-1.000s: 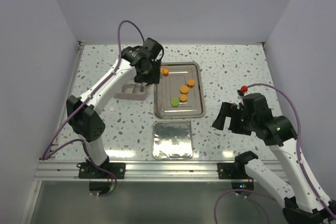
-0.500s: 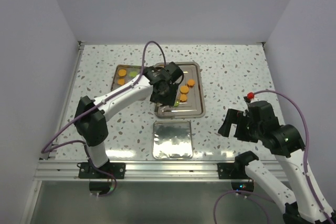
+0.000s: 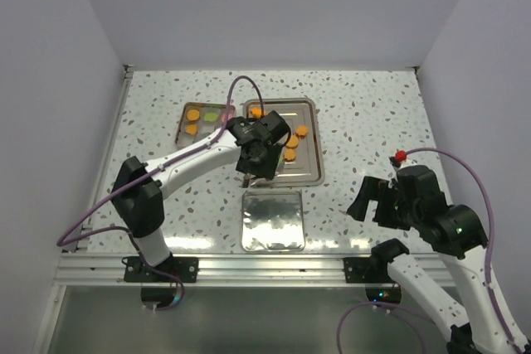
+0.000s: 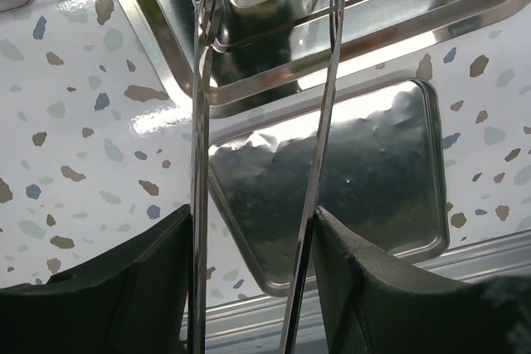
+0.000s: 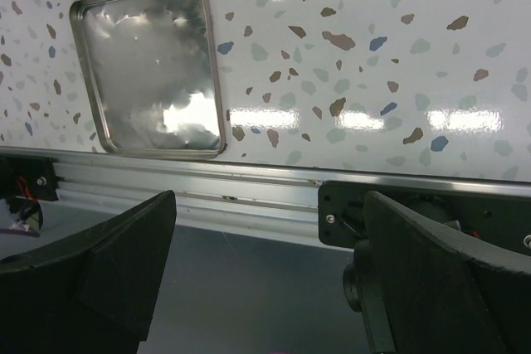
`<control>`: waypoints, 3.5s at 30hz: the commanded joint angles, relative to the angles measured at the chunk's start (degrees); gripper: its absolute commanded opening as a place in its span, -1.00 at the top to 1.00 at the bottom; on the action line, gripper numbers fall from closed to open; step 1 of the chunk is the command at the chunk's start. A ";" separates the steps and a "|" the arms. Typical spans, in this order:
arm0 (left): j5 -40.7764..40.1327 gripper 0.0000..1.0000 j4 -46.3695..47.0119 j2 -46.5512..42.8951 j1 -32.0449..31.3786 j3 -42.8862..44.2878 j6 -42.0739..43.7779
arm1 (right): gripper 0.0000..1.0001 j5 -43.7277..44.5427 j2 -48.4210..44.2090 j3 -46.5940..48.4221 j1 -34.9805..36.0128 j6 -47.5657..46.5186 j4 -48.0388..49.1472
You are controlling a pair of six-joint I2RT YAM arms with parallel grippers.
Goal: Pack the cookies
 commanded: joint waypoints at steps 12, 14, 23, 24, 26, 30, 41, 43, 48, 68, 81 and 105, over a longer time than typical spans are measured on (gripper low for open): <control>-4.00 -0.13 0.65 3.59 -1.02 2.78 -1.43 | -0.97 1.05 -2.25 -0.04 0.28 1.92 -2.30; -3.91 -0.12 0.91 4.03 -1.02 2.60 -1.34 | -0.97 1.05 -2.34 -0.12 0.37 1.92 -2.30; -4.87 0.06 0.39 4.21 -1.11 2.86 -0.73 | -0.96 1.14 -2.07 -0.21 0.28 2.28 -2.13; -4.96 0.13 0.04 4.03 -1.02 3.12 -0.55 | -0.97 1.14 -1.99 -0.21 0.37 2.28 -2.04; -5.93 0.17 -1.45 3.77 -0.93 4.78 -0.20 | -0.97 1.23 -1.90 -0.21 0.28 2.36 -1.86; -6.72 0.17 -3.48 2.37 1.17 8.22 0.77 | -0.96 1.06 -1.81 -0.74 0.28 2.63 -1.08; -6.81 0.16 -6.38 -4.49 17.16 11.65 7.45 | -0.96 0.53 1.96 -1.62 0.28 2.37 3.49; -6.11 0.16 -5.95 -5.63 20.42 10.78 8.76 | -0.96 0.35 3.02 -1.70 0.28 2.19 4.20; -5.23 0.15 -5.68 -5.64 25.51 10.25 11.22 | -0.97 0.09 5.04 -2.14 0.28 2.10 7.01; -4.70 0.14 -5.24 -3.18 29.13 5.94 13.08 | -0.96 -2.90 11.81 -3.55 0.28 1.75 12.90; -4.44 0.12 -3.22 -1.16 29.13 3.30 12.99 | -0.96 -3.60 13.57 -4.34 0.28 1.75 14.22; -6.11 0.10 -3.13 6.14 29.22 10.33 12.90 | -0.95 -3.34 14.71 -4.69 0.28 0.61 14.57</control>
